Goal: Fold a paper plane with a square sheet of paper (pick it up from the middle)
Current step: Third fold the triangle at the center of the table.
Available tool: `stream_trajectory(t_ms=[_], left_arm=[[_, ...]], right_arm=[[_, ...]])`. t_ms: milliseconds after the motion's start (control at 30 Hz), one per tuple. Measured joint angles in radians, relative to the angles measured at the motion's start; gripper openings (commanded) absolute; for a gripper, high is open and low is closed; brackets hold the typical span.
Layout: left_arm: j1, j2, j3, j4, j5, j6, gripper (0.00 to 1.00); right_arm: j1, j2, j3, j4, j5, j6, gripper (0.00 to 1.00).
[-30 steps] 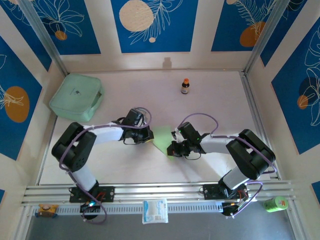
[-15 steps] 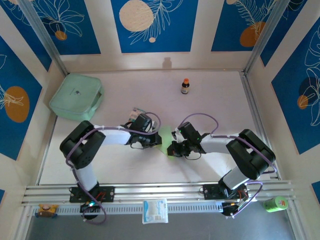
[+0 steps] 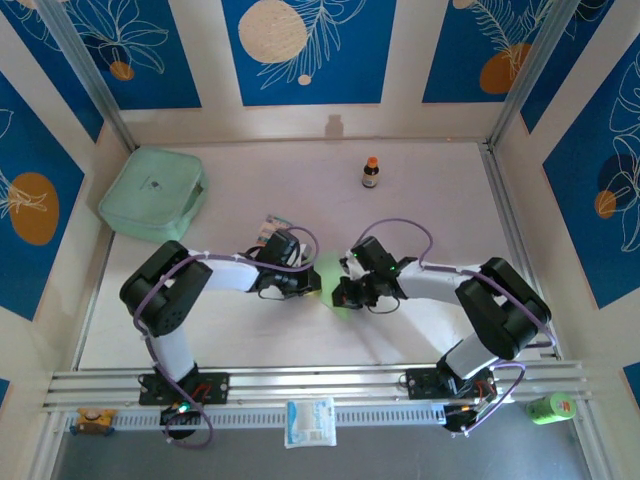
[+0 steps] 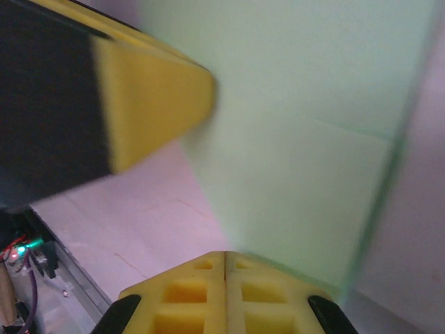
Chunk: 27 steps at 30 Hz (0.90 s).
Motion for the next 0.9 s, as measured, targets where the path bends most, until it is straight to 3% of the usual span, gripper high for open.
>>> stream_trajectory(t_ms=[400, 900], left_arm=[[0.002, 0.000, 0.000, -0.002, 0.001, 0.000, 0.07], [0.003, 0.004, 0.002, -0.001, 0.011, 0.000, 0.05]], right_arm=[[0.029, 0.125, 0.058, 0.063, 0.023, 0.025, 0.00], [-0.040, -0.076, -0.184, 0.119, -0.039, 0.020, 0.02]])
